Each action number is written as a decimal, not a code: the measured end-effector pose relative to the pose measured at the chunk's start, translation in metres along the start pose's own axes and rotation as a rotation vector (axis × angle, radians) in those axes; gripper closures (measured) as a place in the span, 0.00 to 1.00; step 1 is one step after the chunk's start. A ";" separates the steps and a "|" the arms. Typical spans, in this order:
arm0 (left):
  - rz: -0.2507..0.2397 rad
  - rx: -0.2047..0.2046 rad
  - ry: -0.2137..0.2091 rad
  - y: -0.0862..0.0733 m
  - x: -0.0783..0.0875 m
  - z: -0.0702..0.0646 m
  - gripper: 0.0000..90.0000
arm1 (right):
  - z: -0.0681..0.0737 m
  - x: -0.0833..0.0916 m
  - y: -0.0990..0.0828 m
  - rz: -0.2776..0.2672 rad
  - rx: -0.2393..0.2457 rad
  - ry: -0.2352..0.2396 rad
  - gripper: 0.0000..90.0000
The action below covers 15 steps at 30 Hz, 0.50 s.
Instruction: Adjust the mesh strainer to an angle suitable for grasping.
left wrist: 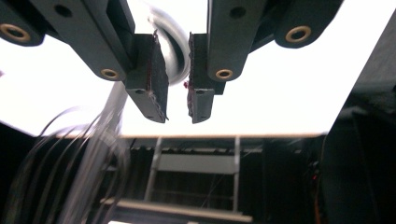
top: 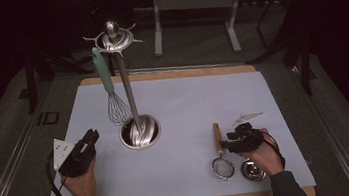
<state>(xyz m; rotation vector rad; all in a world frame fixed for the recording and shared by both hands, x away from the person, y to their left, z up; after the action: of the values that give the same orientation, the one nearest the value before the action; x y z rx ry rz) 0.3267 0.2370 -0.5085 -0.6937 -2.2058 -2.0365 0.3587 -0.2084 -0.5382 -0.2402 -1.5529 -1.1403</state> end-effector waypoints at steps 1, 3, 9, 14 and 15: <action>0.013 0.007 0.005 -0.006 -0.001 0.003 0.86 | 0.000 -0.001 0.000 0.005 -0.001 0.002 0.56; 0.029 0.012 0.007 -0.014 -0.001 0.006 0.86 | 0.000 -0.002 -0.001 0.011 -0.002 0.010 0.58; 0.080 0.008 0.017 -0.033 -0.008 0.007 0.86 | 0.002 -0.009 -0.004 0.032 0.006 0.005 0.75; 0.116 -0.004 0.024 -0.044 -0.016 0.005 0.85 | 0.005 -0.013 -0.003 0.034 -0.007 0.031 0.78; 0.122 -0.014 0.029 -0.045 -0.018 0.005 0.85 | 0.005 -0.013 -0.003 0.034 -0.016 0.037 0.78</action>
<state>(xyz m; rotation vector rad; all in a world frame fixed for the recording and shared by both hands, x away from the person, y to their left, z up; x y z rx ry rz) 0.3275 0.2353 -0.5566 -0.7743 -2.0807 -1.9919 0.3581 -0.2005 -0.5501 -0.2548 -1.5024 -1.1250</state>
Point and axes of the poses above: each handheld gripper's, and its own axes: x roughly backward along the jaws, y roughly out of its top, z roughly to its left, the point moved 7 cm from there along -x, roughly forward along the jaws, and after that the axes turned 8 degrees about z, right-handed, at the moved point
